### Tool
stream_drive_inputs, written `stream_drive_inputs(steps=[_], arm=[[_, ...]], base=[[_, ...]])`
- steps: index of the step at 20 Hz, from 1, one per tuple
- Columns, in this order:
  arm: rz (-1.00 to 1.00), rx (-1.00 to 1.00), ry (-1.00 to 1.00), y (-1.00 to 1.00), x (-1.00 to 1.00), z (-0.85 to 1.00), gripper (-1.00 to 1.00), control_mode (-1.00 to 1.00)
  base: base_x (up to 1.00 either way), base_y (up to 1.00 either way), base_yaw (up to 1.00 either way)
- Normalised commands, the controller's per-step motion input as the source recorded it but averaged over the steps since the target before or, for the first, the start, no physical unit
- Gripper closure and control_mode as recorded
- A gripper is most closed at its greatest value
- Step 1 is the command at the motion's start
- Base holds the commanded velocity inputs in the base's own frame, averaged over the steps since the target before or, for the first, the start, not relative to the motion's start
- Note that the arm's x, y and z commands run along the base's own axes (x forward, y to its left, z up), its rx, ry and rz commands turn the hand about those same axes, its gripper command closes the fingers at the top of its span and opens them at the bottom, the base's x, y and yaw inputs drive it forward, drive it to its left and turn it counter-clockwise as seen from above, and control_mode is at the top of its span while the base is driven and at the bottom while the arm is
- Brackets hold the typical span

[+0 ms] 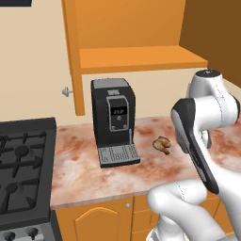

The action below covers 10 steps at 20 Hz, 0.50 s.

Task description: Retrieve the tupperware from the cabinet, then place the raw meat into the tupperware to avoid contamination.

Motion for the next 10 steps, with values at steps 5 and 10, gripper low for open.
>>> stream_drive_inputs(steps=[5, 10], arm=[[0.0, 0.0, 0.0, -0.13, 0.33, -0.41, 1.0, -1.0], [0.0, 0.0, 0.0, -0.17, 0.42, -0.3, 1.0, -1.0]], base=[[0.0, 0.0, 0.0], [0.0, 0.0, 0.0]])
